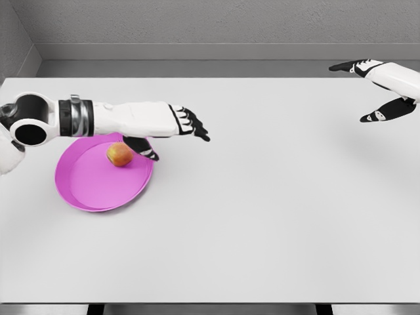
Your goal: Put the apple on the plate with both arms
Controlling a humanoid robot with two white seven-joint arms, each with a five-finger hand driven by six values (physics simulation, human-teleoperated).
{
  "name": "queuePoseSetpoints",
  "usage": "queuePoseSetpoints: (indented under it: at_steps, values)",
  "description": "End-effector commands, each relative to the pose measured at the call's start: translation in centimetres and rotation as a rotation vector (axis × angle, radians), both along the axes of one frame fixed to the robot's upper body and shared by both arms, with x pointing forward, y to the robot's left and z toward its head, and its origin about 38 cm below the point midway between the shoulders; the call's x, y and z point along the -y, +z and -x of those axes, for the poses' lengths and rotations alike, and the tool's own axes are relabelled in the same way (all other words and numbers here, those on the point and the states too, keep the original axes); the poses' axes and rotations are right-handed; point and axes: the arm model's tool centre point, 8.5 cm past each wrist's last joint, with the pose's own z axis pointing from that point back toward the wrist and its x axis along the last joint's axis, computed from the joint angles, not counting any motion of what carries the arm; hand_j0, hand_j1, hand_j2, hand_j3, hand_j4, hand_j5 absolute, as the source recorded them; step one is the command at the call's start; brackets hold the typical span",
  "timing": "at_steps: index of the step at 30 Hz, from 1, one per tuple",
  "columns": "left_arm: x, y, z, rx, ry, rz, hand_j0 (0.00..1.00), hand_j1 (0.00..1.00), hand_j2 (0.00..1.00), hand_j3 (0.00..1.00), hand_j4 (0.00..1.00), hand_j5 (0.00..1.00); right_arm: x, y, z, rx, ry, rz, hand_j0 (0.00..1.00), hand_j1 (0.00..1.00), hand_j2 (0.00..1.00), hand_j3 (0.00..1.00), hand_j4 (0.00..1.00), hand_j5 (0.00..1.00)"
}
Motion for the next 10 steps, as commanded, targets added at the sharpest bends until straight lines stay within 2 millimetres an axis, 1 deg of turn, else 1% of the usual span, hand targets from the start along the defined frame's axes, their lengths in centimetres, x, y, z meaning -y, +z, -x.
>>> queuePoseSetpoints:
  at_steps: [1,3,10]
  values:
    - [3.83,0.16,0.55,-0.013,-0.071,0.062,1.0,1.0,1.0,1.0,1.0,1.0,0.04,0.08,0.0,0.0,-0.002,-0.007,1.0,1.0,1.0,1.0,1.0,1.0]
    - [4.39,0.01,0.74,-0.018,-0.083,0.067,1.0,1.0,1.0,1.0,1.0,1.0,0.05,0.01,0.02,-0.002,-0.002,-0.007,1.0,1.0,1.0,1.0,1.0,1.0]
    - [4.2,0.18,0.52,-0.016,-0.075,0.07,1.0,1.0,1.0,1.0,1.0,1.0,-0.04,-0.11,0.02,-0.005,0.0,-0.005,1.0,1.0,1.0,1.0,1.0,1.0]
